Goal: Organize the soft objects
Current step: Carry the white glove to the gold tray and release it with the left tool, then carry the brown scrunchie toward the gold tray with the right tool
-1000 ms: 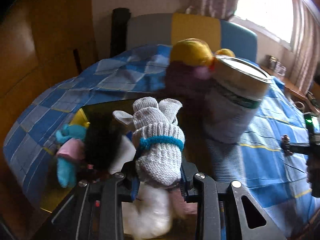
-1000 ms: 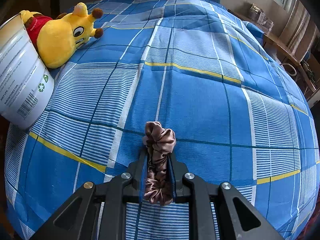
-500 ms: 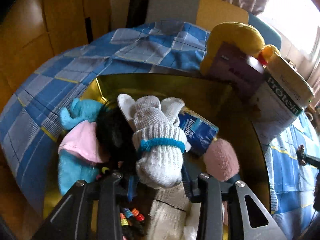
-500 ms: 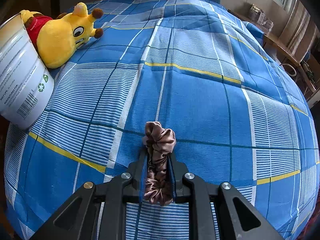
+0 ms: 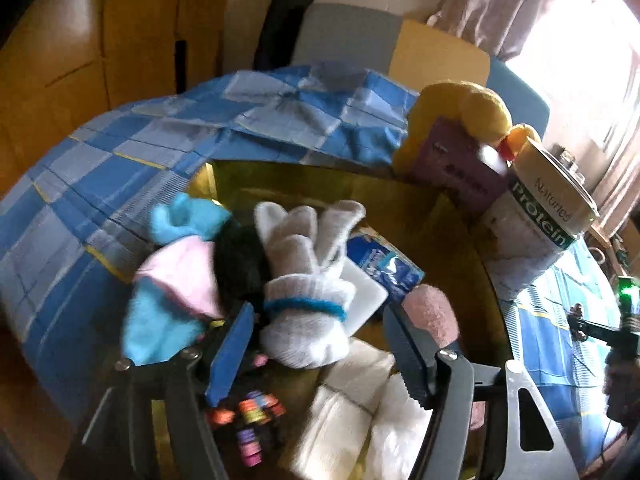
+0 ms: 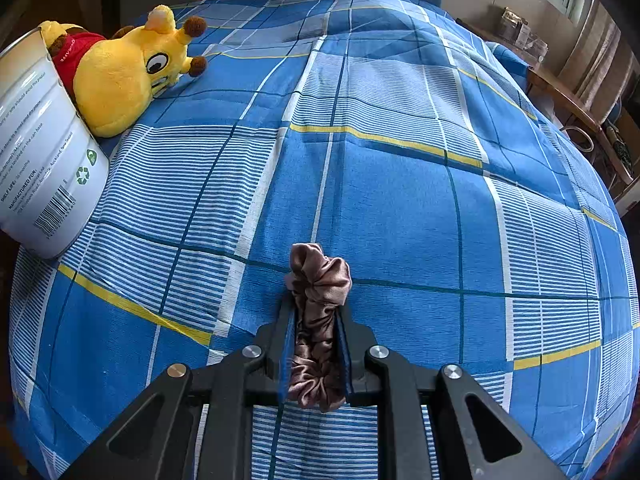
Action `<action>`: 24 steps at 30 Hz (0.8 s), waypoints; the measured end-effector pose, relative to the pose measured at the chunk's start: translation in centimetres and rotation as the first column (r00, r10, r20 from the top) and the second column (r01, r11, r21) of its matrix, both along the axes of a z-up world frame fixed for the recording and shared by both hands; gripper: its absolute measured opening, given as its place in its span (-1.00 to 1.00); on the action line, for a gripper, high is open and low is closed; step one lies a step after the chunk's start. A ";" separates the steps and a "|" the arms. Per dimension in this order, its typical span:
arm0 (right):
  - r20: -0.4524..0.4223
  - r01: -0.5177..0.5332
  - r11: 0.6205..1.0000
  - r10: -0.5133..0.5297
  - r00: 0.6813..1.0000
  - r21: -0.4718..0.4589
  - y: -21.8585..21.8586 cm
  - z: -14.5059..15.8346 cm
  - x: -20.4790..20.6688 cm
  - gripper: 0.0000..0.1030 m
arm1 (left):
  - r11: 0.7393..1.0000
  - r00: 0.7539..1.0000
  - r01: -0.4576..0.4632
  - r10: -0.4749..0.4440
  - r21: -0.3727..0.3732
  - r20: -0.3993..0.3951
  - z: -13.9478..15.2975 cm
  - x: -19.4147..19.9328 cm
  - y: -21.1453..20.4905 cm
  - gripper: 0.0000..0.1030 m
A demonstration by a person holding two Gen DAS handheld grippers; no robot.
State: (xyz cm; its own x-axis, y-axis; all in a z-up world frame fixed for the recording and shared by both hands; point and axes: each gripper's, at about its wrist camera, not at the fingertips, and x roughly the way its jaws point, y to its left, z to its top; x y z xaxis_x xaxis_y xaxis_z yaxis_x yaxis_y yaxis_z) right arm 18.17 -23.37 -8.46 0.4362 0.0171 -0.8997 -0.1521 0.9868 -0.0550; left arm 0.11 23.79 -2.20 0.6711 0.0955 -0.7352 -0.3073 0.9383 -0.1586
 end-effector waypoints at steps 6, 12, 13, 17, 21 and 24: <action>-0.001 0.001 1.000 -0.001 1.000 0.002 0.0 0.0 0.0 -0.66 | 0.991 0.998 -0.060 0.060 0.116 0.002 0.6 -2.3 -0.3 0.32; 0.001 0.001 1.000 -0.001 1.000 -0.001 -0.1 0.0 0.1 -0.66 | 0.988 0.999 -0.052 0.054 0.146 -0.007 0.3 -3.1 -1.2 0.32; 0.000 0.002 1.000 -0.002 1.000 0.001 -0.1 0.0 0.1 -0.66 | 0.988 0.999 -0.042 0.043 0.149 -0.004 0.4 -3.1 -1.4 0.32; -0.008 0.017 1.000 -0.017 1.000 0.010 -0.2 0.1 0.3 -0.66 | 0.983 1.000 -0.015 0.012 0.180 0.018 1.1 -3.2 -2.4 0.32; -0.042 0.063 0.998 -0.062 0.997 0.019 -0.4 0.4 1.6 -0.67 | 0.983 0.999 0.023 -0.028 0.182 0.025 1.3 -3.2 -3.2 0.32; -0.054 0.110 0.994 -0.110 0.992 0.005 -0.1 1.0 3.4 -0.67 | 0.982 0.998 0.043 -0.051 0.185 0.039 1.6 -3.3 -3.6 0.32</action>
